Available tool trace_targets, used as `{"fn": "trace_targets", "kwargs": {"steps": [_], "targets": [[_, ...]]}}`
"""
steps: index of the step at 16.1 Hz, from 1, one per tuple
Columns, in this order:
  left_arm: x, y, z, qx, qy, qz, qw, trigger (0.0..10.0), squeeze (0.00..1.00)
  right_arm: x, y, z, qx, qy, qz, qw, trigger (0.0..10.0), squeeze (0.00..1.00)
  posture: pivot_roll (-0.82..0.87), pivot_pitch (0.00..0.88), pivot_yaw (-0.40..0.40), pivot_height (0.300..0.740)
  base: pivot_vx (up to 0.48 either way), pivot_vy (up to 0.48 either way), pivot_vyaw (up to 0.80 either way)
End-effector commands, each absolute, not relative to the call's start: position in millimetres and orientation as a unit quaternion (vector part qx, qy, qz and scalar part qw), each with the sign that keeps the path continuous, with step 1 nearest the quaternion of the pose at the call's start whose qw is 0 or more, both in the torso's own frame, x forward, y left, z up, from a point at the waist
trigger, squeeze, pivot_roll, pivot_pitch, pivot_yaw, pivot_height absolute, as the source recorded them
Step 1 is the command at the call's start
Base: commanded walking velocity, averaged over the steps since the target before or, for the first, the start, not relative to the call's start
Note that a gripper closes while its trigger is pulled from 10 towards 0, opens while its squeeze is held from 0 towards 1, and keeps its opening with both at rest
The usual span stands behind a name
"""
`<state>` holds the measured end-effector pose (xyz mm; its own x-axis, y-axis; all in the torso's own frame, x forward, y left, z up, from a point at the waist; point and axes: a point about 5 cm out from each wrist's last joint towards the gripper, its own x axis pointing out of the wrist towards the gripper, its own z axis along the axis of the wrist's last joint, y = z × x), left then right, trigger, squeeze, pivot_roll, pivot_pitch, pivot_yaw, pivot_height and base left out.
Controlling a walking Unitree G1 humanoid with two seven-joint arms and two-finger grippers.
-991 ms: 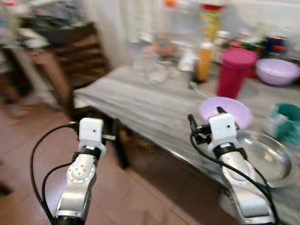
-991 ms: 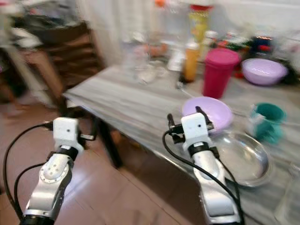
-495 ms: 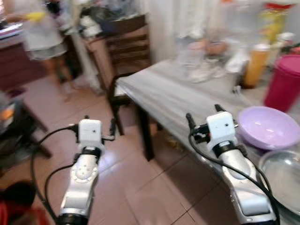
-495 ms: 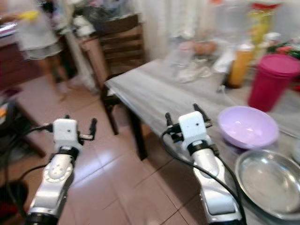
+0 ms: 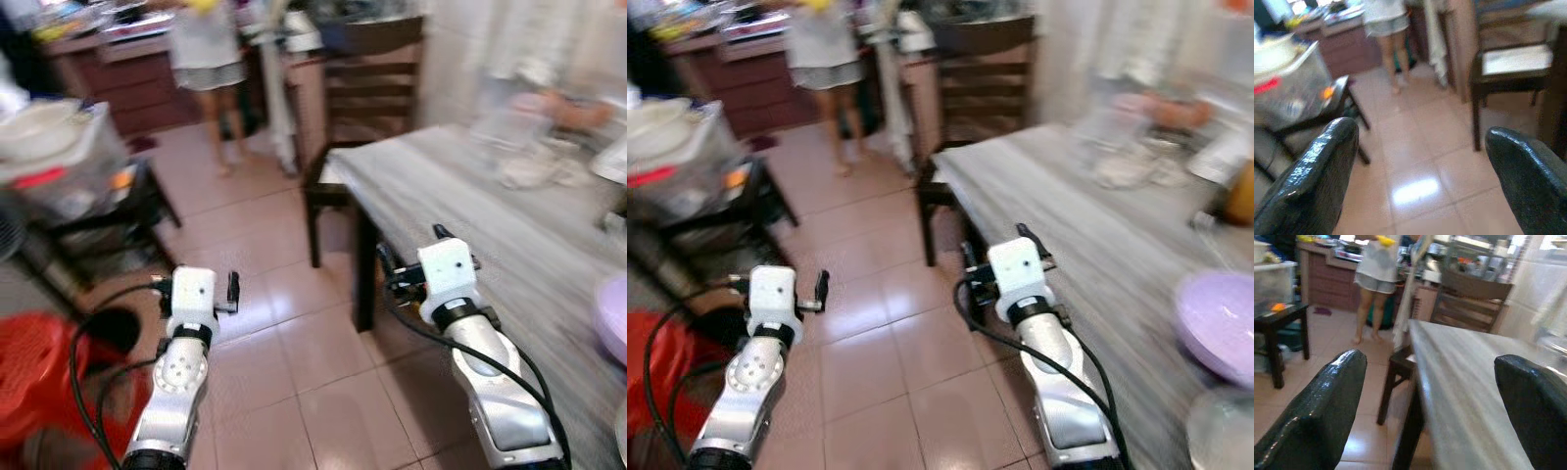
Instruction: Setting the table
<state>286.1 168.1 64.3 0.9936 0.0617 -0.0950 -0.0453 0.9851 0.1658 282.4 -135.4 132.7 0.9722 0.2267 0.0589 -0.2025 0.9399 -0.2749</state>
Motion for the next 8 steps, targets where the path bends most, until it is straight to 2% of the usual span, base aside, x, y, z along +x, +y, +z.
{"fn": "trace_targets", "kwargs": {"steps": [1, 6, 8], "targets": [[284, 182, 58, 0.094, 0.063, 0.047, 0.992, 10.0, 0.0, 282, -126, 128, -0.115, -0.039, 0.119, 0.985, 10.0, 0.0, -0.25, 0.0, 0.088, 0.74, 0.0, 0.0, 0.8], [269, 188, 16, 0.106, 0.145, 0.007, 0.984, 10.0, 0.0, 283, -137, 94, -0.053, 0.028, 0.074, 0.995, 10.0, 0.0, -0.25, 0.0, 0.088, 0.74, 0.0, 0.0, 0.8], [257, 185, -10, 0.095, 0.21, -0.032, 0.973, 10.0, 0.0, 281, -150, 60, -0.03, 0.105, 0.032, 0.994, 10.0, 0.0, -0.24, 0.0, 0.084, 0.74, 0.0, 0.0, 0.0]]}}
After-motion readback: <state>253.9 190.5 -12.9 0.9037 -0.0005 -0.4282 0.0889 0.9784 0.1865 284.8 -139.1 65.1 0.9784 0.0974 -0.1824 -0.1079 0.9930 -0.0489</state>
